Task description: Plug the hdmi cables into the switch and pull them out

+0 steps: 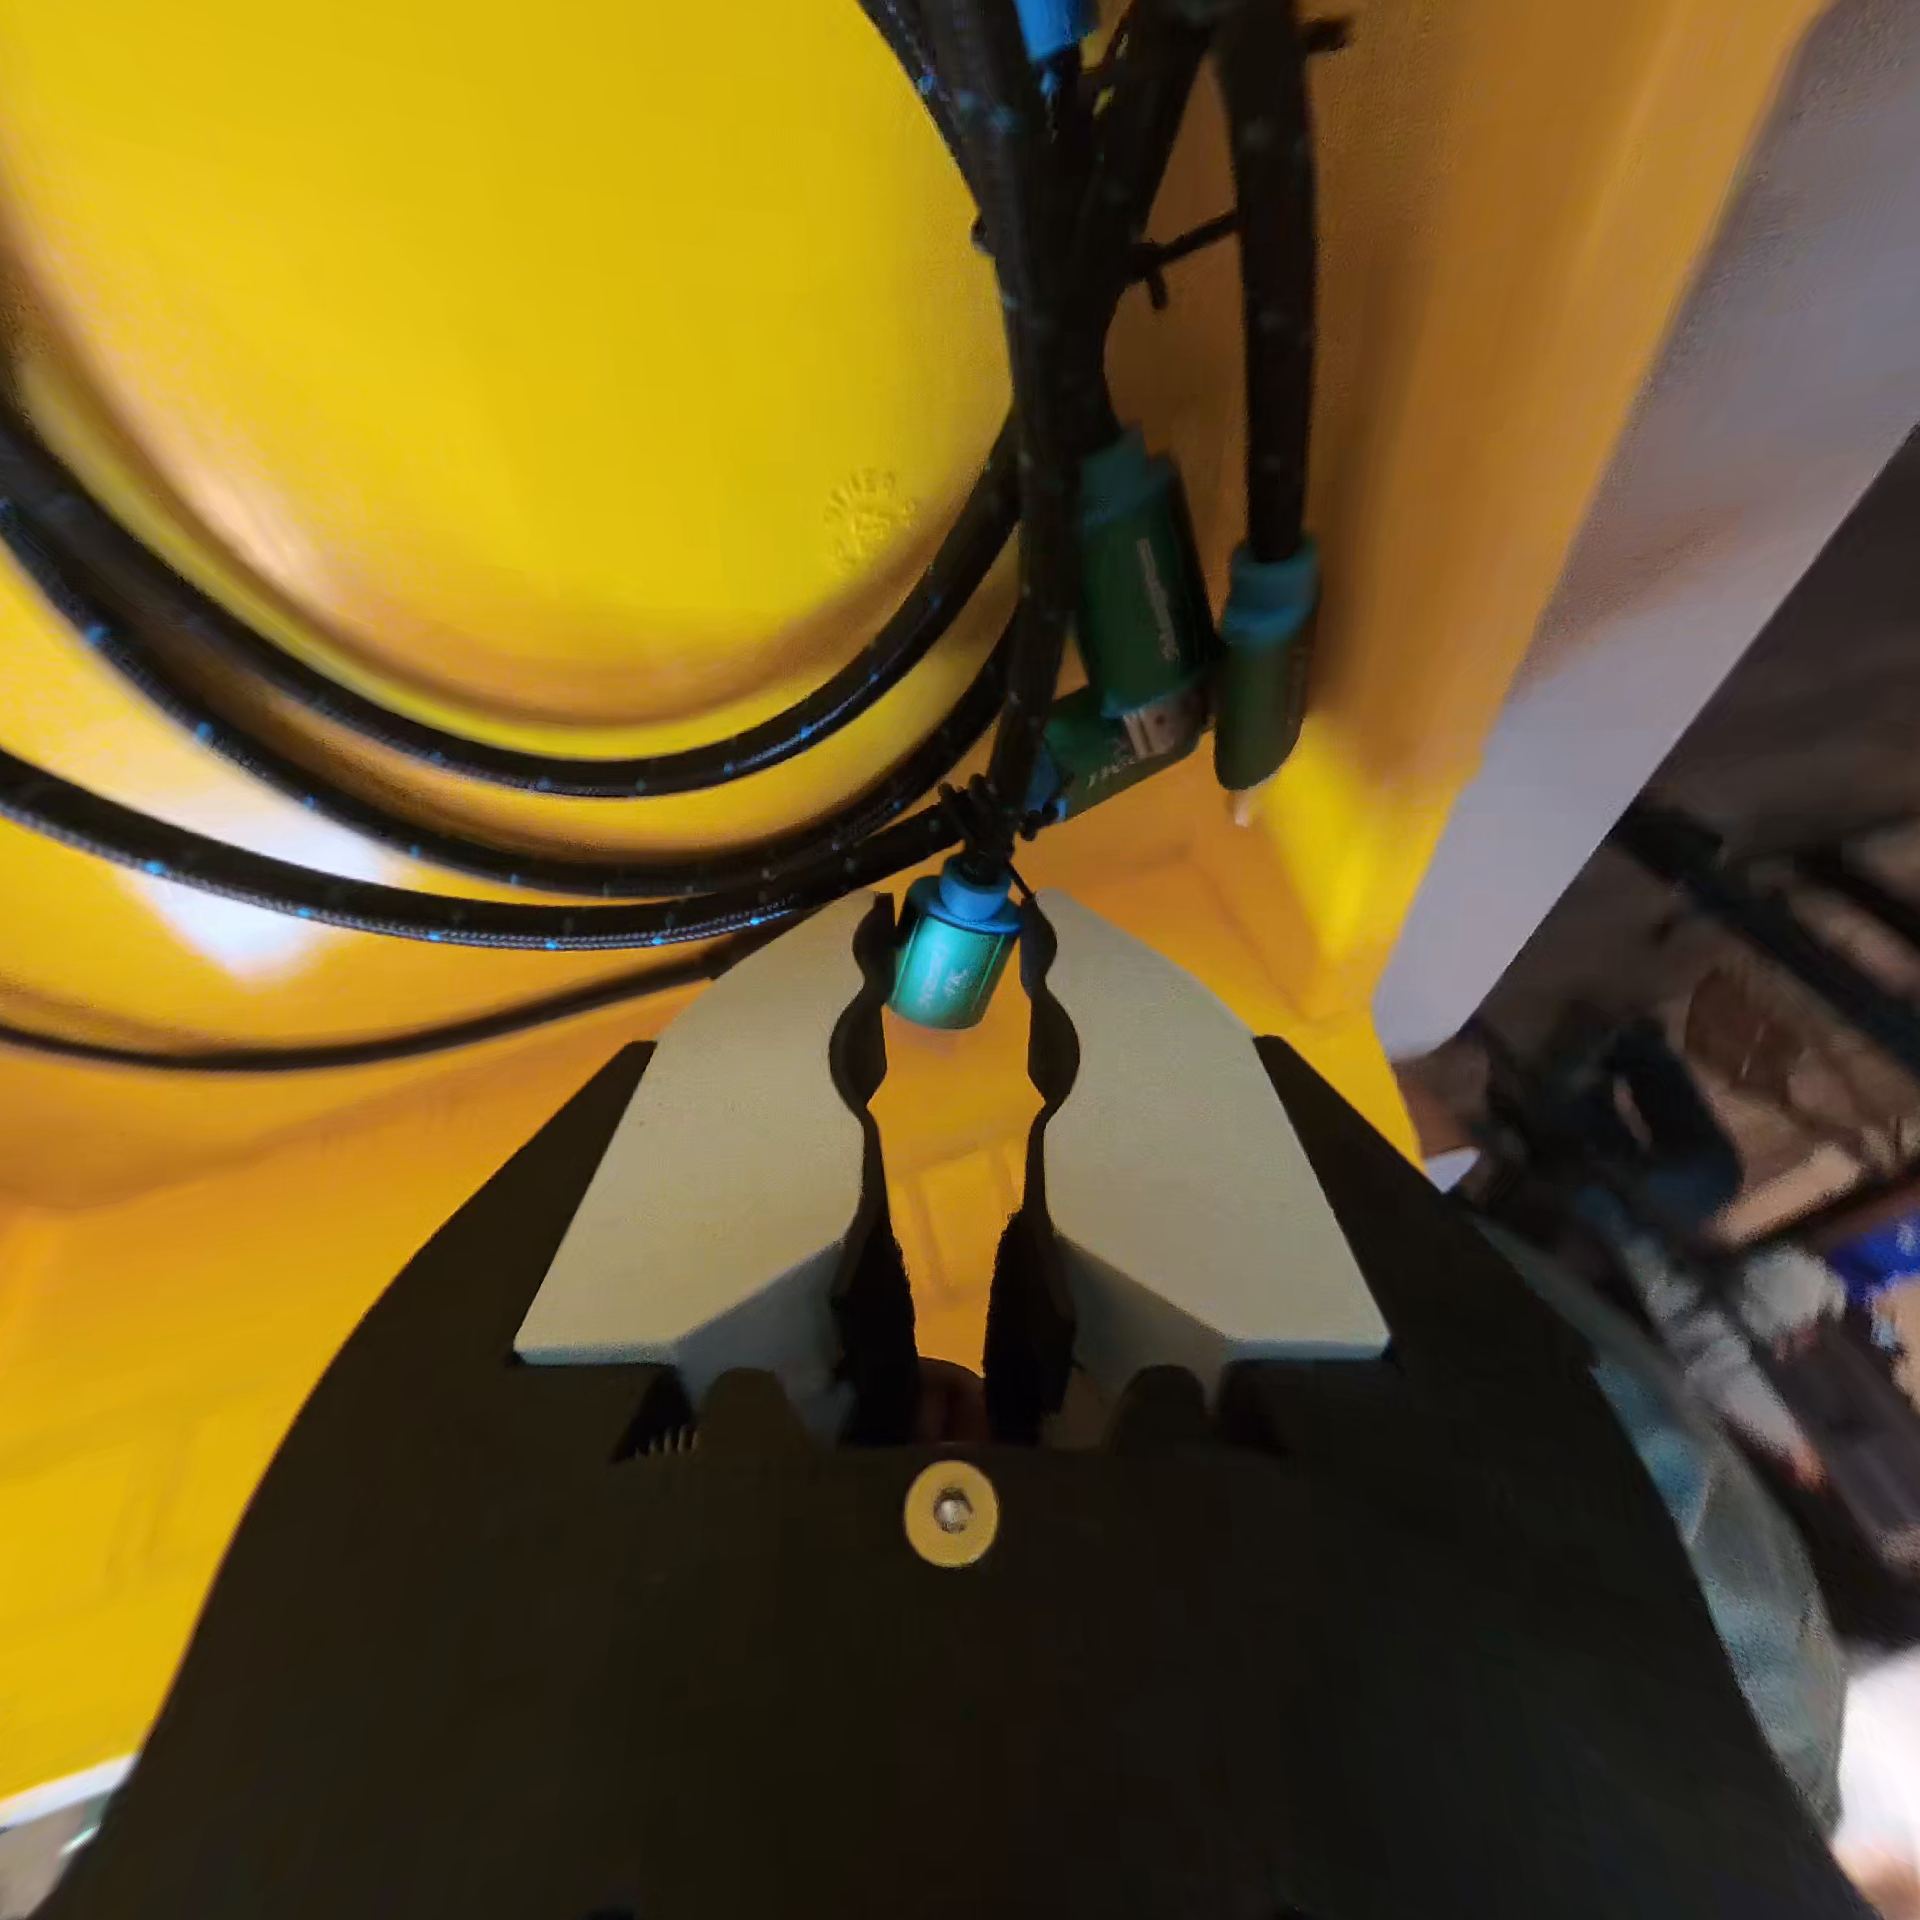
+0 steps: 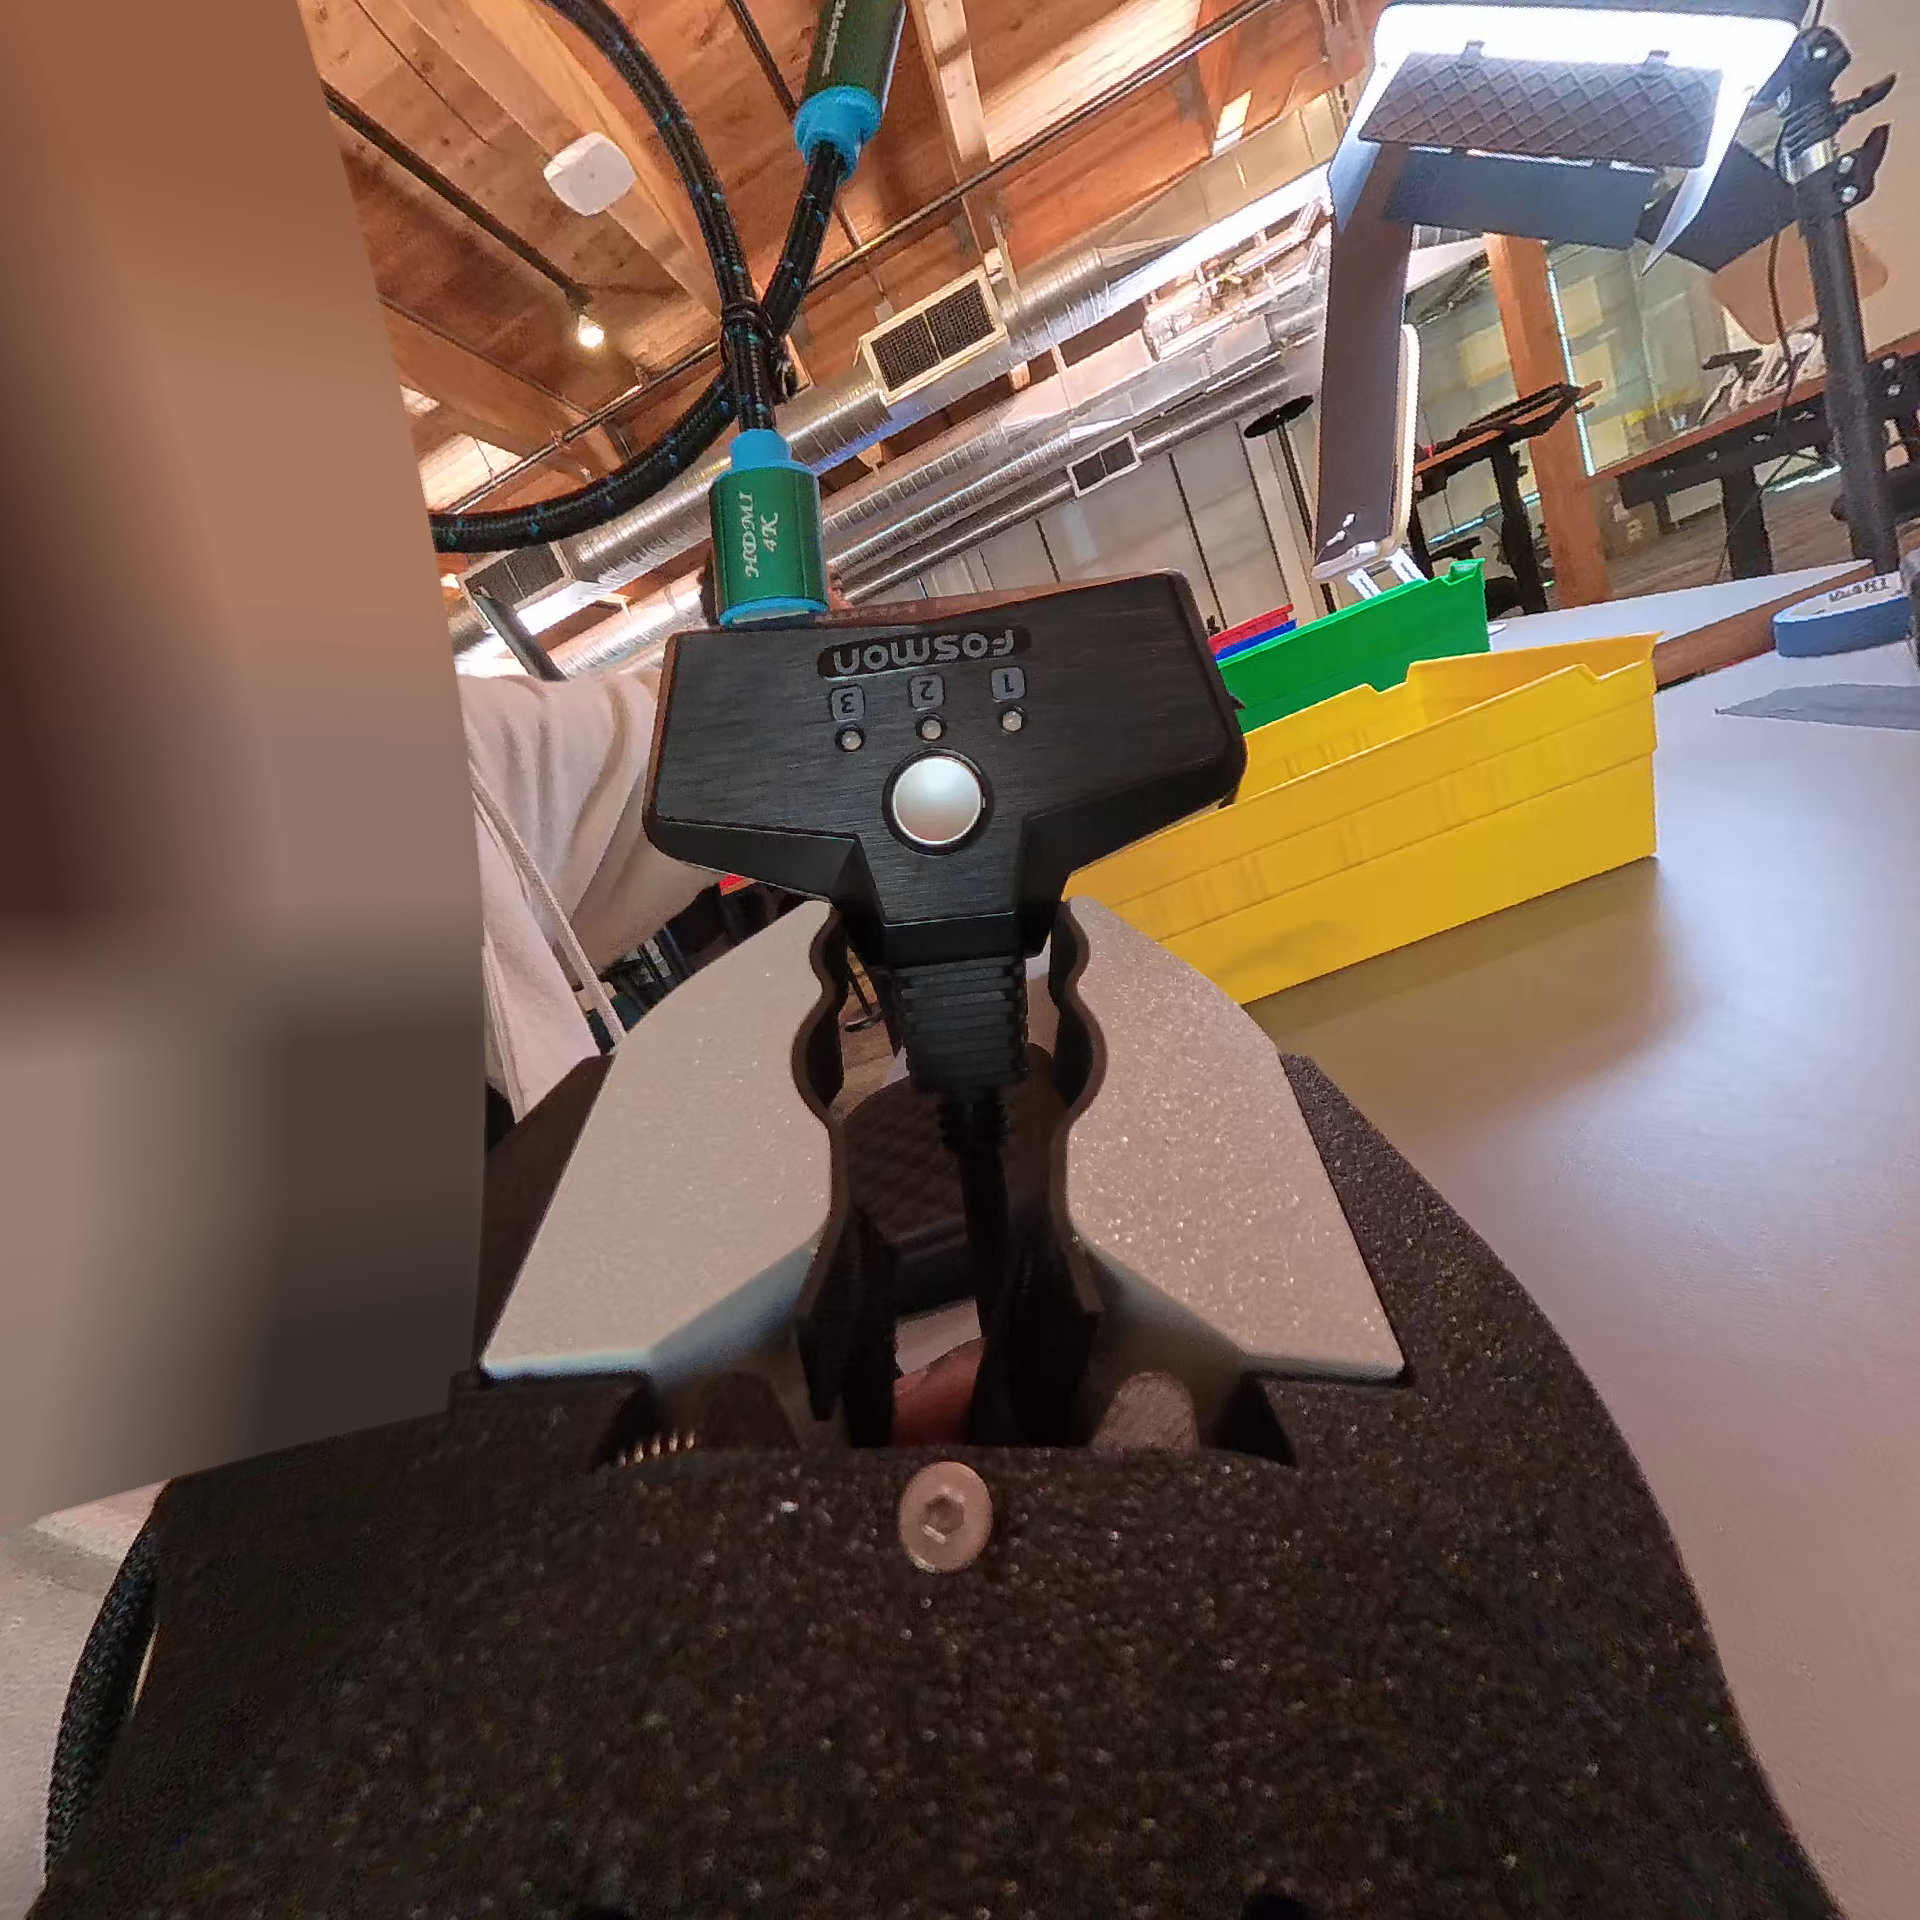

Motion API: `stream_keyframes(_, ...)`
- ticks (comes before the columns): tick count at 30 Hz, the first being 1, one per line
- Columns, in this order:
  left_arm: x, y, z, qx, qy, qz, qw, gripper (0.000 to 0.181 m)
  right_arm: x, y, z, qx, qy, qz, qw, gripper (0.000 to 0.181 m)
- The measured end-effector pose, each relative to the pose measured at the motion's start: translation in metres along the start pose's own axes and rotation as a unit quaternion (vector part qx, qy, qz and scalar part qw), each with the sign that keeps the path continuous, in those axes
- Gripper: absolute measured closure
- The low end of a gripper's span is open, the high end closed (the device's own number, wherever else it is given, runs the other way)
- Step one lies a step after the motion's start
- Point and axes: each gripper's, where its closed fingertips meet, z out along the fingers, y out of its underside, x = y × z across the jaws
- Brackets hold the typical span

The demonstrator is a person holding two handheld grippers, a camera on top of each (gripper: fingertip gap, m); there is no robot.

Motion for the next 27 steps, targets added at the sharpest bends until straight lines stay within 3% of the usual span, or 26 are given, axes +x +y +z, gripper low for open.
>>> stream_keyframes(3, 0.004, -0.016, -0.038, 0.151, -0.042, -0.068, 0.985, 0.16, 0.001, 0.0, 0.0, -0.001, 0.004, 0.004, 1.0, 0.143)
stream_keyframes(6, 0.009, -0.032, -0.088, 0.302, -0.097, -0.103, 0.943, 0.162, 0.001, 0.002, 0.001, -0.005, 0.007, 0.004, 1.0, 0.143)
stream_keyframes(8, 0.013, -0.035, -0.112, 0.361, -0.127, -0.115, 0.917, 0.165, 0.0, 0.002, 0.002, -0.007, 0.007, 0.002, 1.0, 0.143)
stream_keyframes(14, 0.019, -0.038, -0.133, 0.413, -0.179, -0.15, 0.88, 0.168, -0.002, 0.001, 0.003, -0.009, 0.013, -0.013, 1.0, 0.143)
stream_keyframes(19, 0.024, -0.043, -0.168, 0.491, -0.258, -0.188, 0.811, 0.17, -0.002, -0.002, 0.001, -0.005, 0.019, -0.018, 1.0, 0.143)
stream_keyframes(22, 0.035, -0.056, -0.185, 0.5, -0.342, -0.181, 0.775, 0.17, -0.001, -0.003, 0.001, -0.004, 0.021, -0.019, 1.0, 0.143)
stream_keyframes(27, 0.059, -0.092, -0.208, 0.441, -0.517, -0.165, 0.715, 0.17, 0.002, -0.003, -0.001, -0.008, 0.032, -0.022, 0.999, 0.144)
